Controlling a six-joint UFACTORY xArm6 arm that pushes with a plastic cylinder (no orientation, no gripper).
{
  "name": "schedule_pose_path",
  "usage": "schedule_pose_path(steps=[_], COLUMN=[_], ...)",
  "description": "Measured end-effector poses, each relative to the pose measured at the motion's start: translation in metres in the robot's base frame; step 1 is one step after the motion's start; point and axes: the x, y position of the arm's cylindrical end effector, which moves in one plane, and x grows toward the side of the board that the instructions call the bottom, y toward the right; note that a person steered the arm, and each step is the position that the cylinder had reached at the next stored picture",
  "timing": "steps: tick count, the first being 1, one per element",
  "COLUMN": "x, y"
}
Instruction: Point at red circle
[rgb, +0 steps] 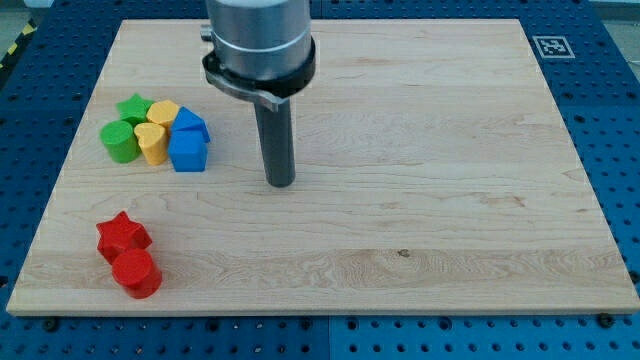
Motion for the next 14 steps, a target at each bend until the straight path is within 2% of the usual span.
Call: schedule_pose_path(steps=[1,2,4,5,7,8,11,13,14], x=[0.01,0.038,0.067,0.068,0.038,0.038,0.011,0.009,0.031], y=[0.003,0.016,0.007,-0.012,-0.056,-0.077,-0.171,-0.223,-0.239])
